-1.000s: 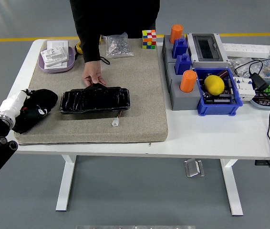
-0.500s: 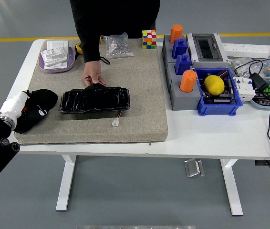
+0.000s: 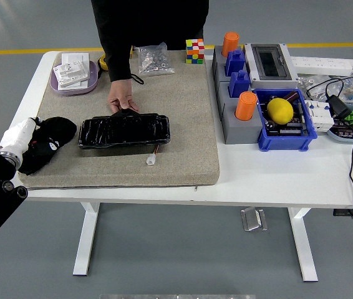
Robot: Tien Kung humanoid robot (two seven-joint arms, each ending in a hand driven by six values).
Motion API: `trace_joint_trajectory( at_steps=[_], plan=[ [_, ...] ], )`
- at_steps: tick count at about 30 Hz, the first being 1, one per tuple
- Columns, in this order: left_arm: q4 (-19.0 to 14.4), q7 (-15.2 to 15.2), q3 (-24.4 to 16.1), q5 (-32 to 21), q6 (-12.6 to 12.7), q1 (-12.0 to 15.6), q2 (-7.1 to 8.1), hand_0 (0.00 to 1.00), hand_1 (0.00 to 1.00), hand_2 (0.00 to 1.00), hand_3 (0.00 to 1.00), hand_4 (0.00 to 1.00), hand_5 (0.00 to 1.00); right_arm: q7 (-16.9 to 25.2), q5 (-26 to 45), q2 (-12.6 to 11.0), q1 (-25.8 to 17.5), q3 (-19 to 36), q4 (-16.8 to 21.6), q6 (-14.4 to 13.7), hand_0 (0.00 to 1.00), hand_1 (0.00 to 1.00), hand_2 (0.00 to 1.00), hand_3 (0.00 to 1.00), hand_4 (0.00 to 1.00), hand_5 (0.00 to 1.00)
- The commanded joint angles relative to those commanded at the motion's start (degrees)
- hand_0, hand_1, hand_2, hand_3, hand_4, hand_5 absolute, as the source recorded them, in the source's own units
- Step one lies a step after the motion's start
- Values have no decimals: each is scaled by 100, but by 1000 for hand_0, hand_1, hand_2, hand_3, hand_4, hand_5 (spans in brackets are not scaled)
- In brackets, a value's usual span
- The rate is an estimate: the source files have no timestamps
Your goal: Pick the rag up,wipe the panel,place it on the desk
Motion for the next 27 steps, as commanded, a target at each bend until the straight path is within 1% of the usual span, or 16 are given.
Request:
trace_joint_trajectory(
  at_steps=[2,3,8,9,11,12,14,15,16,20,21,26,27],
  plan=[
    [15,-13,4,-19,20,1,-3,436,400,740,574,640,246,0,-1,1,2,-1,0,3,723,576,667,577,998,427],
    [19,-24,2,-7,41,2,-4,397,306,614,517,472,115,-2,-18,2,2,21,0,-1,723,576,666,578,998,426],
    [35,-42,4,-18,95,1,-5,397,306,614,517,472,115,-1,-7,-4,4,16,0,4,723,576,666,578,998,426],
    [33,-53,-3,-20,129,1,-8,364,260,548,468,366,20,1,3,-5,3,14,0,3,723,576,666,577,998,426],
    [34,-74,-8,-46,175,-2,-13,364,260,548,468,366,20,-1,2,-5,4,18,0,4,723,576,666,577,998,426],
    [38,-123,8,-92,252,-3,-12,364,260,548,468,366,20,1,12,-3,5,9,0,3,723,576,666,577,998,426],
    [31,-155,17,-134,312,2,-8,364,260,548,468,366,20,-1,13,-2,10,10,0,3,723,576,666,577,998,426],
    [27,-166,19,-153,330,4,-7,303,242,500,373,317,2,-1,17,-2,10,2,0,5,723,576,666,577,998,426],
    [21,-175,8,-140,367,8,-9,303,242,500,373,317,2,-8,0,-1,8,23,0,6,723,576,666,577,998,426],
    [8,-170,19,-133,374,6,-1,303,242,500,373,317,2,-11,2,1,3,16,0,12,723,576,666,577,998,426],
    [5,-167,21,-126,372,7,1,280,224,486,341,303,2,-10,6,2,4,10,0,13,723,576,666,577,998,426],
    [-62,-130,-38,-30,342,6,10,280,224,486,341,303,2,-20,-10,10,10,7,0,14,723,576,666,577,998,426],
    [-101,-115,-55,-20,325,5,18,277,203,479,321,287,2,-19,-4,11,10,-6,0,16,724,576,666,577,998,425]
  ],
)
